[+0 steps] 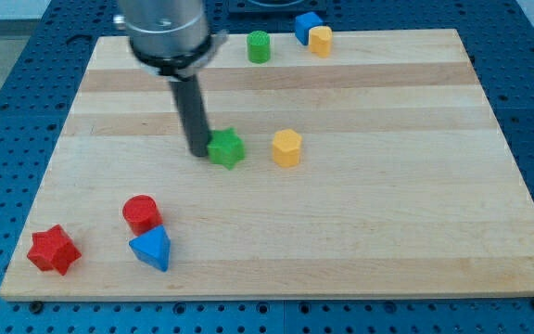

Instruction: Push the yellow heart towards the center

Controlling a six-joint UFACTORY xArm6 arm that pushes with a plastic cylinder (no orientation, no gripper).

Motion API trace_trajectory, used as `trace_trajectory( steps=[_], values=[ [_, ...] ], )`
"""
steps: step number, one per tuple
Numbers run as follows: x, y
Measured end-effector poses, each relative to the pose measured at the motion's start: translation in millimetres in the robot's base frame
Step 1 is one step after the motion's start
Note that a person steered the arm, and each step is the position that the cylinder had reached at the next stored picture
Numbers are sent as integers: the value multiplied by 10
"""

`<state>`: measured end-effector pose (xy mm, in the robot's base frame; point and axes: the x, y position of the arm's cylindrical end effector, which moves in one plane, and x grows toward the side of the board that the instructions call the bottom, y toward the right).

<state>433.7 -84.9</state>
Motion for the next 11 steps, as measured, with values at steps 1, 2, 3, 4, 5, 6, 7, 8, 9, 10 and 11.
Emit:
trace_trajectory(
  steps=[1, 2, 3, 4, 5, 6, 7, 8, 9, 10, 11],
  values=[
    [0, 388],
    [-63, 340],
    [-483, 204],
    [-886, 561],
    [-1157, 1423],
    [-1559, 2088],
    [-2013, 2528],
    [-2270, 2562],
    [-2329, 2007],
    [-2213, 1468],
    [-1658, 1013]
  ],
)
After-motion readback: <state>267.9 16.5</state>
